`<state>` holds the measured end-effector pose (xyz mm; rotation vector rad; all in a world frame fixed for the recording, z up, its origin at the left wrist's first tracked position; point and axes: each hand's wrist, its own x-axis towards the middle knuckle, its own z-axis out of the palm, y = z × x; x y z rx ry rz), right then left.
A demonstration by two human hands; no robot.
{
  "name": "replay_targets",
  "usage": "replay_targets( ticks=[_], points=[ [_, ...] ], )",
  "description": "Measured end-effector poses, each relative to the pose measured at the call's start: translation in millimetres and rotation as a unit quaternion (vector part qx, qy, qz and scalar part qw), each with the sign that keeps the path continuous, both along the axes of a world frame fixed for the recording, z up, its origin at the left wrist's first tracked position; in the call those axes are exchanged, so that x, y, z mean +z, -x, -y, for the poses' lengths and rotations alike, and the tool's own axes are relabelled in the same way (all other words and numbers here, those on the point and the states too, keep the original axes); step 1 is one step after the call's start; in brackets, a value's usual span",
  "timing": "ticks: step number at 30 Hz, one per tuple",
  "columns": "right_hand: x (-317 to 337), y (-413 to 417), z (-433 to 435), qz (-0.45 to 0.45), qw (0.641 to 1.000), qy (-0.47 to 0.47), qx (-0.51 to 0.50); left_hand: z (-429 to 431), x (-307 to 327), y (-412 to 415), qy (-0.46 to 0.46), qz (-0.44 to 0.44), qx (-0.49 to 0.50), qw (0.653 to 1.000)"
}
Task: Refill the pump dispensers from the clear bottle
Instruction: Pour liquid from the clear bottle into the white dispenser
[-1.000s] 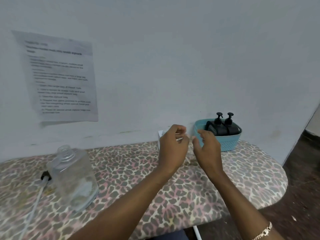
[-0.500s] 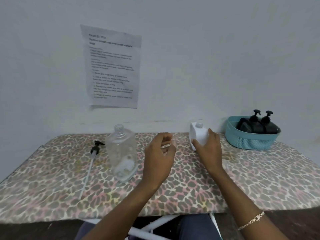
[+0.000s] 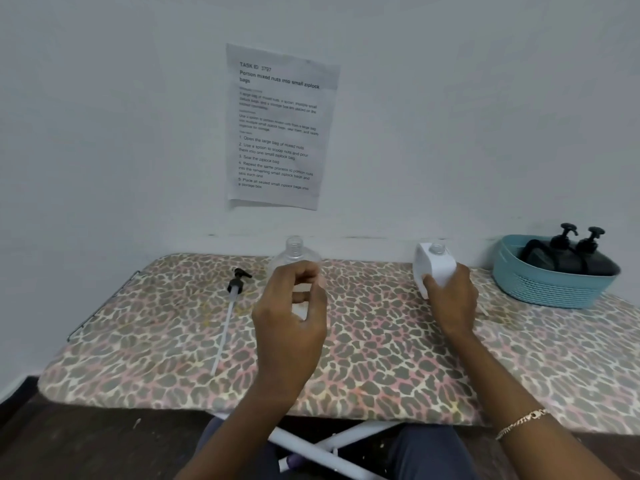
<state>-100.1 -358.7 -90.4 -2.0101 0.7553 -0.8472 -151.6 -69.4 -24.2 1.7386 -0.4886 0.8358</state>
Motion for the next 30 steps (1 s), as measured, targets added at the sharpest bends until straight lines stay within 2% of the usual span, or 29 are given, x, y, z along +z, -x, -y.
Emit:
replay_targets(
  ticks=[3,7,10,15,18,30],
  points=[
    [-3.2,2.8,-10.0,-0.002,0.999,0.010,0.037,-10.4,-0.5,-3.6,0.008,0.030,0.040,0.999],
    [-7.5,13.0,-32.7,0.013,0.996,0.019,0.085,-20.0,-6.3,-14.7,0.009,0.026,0.080,0.996],
    [-7.7,25.5,-46.7,0.018,0.994,0.018,0.109,-26.1,-17.1,-25.4,0.001,-0.013,0.083,0.996],
    [-8.8,52.3,-59.9,0.025,0.990,0.024,0.134,-32.2,-42.2,-33.0,0.000,-0.135,0.019,0.991],
    [-9.3,68.1,-67.5,0.033,0.989,0.017,0.140,-30.2,-55.8,-34.7,-0.021,-0.158,-0.005,0.987],
    [-15.6,109.0,-95.4,0.073,0.980,0.015,0.185,-22.4,-67.2,-31.8,-0.077,-0.088,-0.001,0.993]
  ],
)
